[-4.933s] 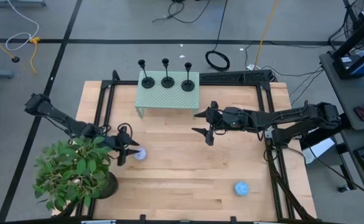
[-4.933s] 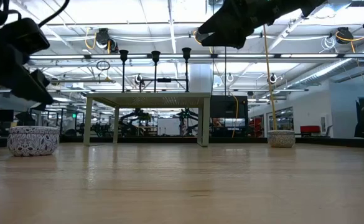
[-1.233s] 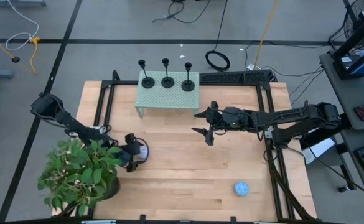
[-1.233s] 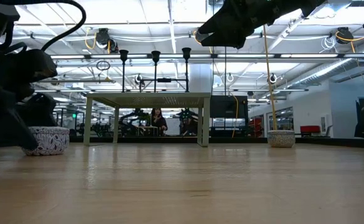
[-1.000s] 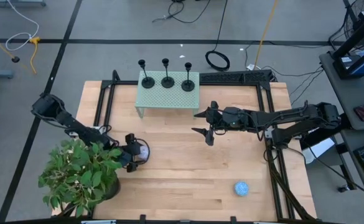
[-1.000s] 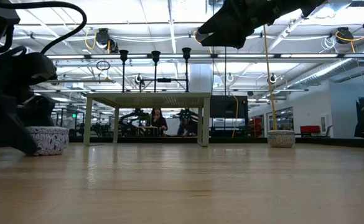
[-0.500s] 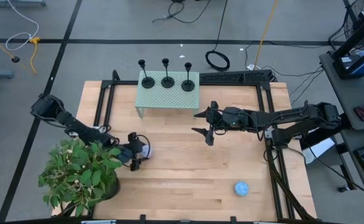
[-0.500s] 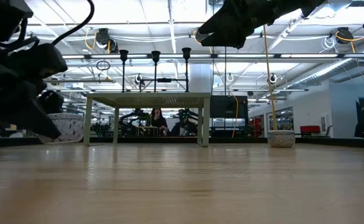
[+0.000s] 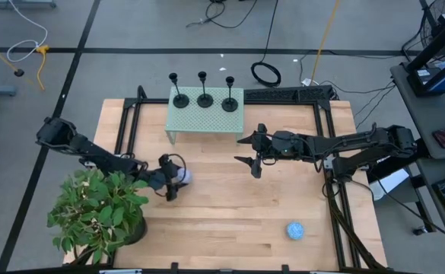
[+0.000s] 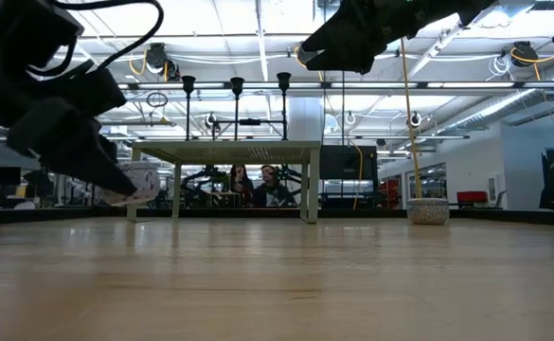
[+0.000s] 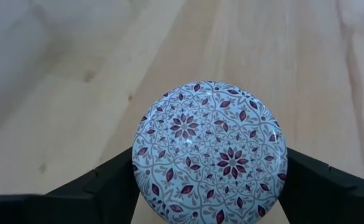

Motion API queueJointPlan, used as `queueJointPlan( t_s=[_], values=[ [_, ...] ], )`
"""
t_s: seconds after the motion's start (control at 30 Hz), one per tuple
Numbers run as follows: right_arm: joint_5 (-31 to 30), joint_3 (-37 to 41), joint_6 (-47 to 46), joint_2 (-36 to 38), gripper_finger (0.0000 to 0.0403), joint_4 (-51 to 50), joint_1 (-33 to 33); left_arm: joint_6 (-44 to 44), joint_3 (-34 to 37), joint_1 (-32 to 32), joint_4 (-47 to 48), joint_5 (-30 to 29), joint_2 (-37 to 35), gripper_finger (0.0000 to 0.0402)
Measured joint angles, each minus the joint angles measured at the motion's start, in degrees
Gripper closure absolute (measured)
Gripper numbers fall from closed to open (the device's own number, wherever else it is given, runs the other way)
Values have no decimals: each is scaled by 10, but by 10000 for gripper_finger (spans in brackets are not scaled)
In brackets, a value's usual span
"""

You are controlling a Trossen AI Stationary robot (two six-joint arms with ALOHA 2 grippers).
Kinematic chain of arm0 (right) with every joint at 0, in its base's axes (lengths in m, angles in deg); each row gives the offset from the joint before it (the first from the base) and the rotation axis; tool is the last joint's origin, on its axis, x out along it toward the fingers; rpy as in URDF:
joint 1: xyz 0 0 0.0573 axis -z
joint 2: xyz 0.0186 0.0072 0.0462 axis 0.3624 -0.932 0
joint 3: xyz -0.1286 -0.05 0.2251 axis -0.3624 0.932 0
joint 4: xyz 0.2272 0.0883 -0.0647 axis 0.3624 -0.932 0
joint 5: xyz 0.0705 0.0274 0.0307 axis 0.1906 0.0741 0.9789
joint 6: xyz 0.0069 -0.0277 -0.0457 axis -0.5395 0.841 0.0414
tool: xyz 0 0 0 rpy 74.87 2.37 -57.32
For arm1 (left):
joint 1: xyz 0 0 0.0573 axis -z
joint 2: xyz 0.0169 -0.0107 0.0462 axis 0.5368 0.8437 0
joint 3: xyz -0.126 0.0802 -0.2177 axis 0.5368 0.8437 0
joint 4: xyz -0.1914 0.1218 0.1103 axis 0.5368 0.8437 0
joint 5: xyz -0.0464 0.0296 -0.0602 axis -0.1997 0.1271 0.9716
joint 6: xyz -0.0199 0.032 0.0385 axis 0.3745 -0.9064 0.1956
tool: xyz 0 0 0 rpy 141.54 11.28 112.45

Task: Pick & Place candle stick holders
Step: Put the red patterned scented candle on the shelf

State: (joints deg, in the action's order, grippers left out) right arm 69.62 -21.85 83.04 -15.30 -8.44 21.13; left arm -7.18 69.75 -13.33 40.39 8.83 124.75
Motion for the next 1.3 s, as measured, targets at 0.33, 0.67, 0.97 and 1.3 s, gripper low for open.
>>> queueJointPlan(
  t_s=[0.33,0.67,0.97,1.3],
  values=[
    [0,0,0,0,124,0,0,-90,-56,-47,-10,14,0,106],
    [0,0,0,0,124,0,0,-177,-192,-107,151,14,0,83],
    [0,0,0,0,124,0,0,-205,-325,-181,312,-12,0,96],
    [0,0,0,0,124,0,0,-164,-351,-274,367,-31,0,78]
  ],
)
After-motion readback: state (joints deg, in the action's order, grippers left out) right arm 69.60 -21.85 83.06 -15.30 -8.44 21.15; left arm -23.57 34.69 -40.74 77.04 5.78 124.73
